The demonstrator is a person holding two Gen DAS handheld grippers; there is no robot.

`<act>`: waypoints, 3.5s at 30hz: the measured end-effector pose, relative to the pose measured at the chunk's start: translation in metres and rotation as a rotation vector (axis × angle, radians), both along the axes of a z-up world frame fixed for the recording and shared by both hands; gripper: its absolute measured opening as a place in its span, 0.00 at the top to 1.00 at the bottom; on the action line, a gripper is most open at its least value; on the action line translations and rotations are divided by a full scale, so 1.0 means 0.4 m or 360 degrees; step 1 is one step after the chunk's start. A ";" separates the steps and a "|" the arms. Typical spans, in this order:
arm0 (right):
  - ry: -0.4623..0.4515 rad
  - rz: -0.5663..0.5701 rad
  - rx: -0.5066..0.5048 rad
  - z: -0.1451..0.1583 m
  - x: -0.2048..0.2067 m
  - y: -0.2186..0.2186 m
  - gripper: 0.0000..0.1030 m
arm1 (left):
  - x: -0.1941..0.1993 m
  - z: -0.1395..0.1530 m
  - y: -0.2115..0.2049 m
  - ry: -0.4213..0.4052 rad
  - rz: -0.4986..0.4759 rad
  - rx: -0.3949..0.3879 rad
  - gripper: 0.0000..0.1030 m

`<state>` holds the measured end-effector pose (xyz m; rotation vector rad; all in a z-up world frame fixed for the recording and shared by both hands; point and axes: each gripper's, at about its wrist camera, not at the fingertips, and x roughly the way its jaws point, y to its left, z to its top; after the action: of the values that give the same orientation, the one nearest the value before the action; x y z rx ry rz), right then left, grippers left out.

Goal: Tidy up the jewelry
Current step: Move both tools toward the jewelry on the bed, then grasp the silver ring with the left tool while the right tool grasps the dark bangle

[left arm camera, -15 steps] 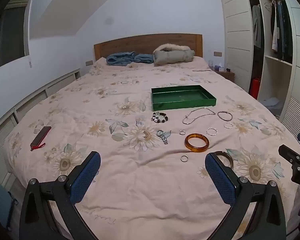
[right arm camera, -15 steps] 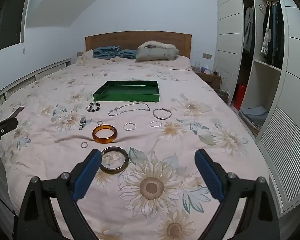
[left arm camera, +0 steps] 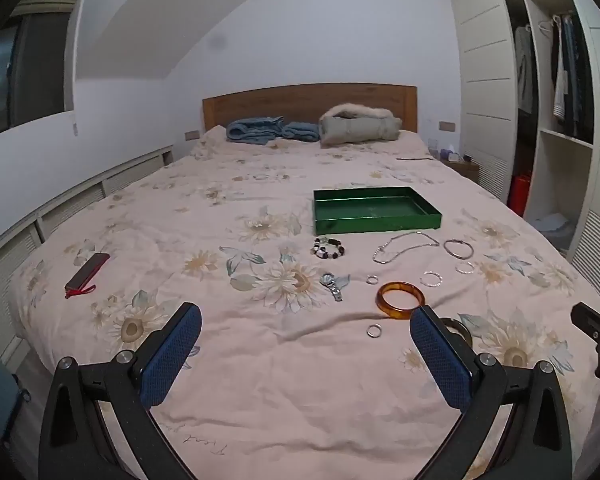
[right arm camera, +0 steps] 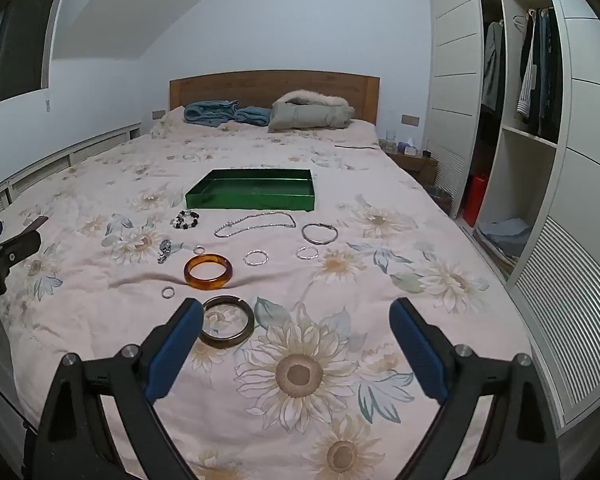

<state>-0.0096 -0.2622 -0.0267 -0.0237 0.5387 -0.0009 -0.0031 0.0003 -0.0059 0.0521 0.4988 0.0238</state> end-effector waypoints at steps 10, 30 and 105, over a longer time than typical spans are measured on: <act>0.0011 -0.0022 0.0010 -0.013 0.031 -0.010 0.08 | 0.046 -0.024 -0.005 0.0069 -0.0029 0.0038 0.00; 0.0053 0.0003 0.0069 -0.064 0.069 -0.013 0.08 | 0.083 -0.058 0.009 0.0095 0.0008 0.0081 0.00; 0.0645 0.0403 0.0143 -0.299 0.383 0.060 0.64 | 0.413 -0.344 -0.104 0.0763 -0.0480 -0.0130 0.46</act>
<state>0.1436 -0.2383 -0.1462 -0.0037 0.9373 0.2802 0.1622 -0.0413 -0.1434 0.0527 0.9658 -0.3111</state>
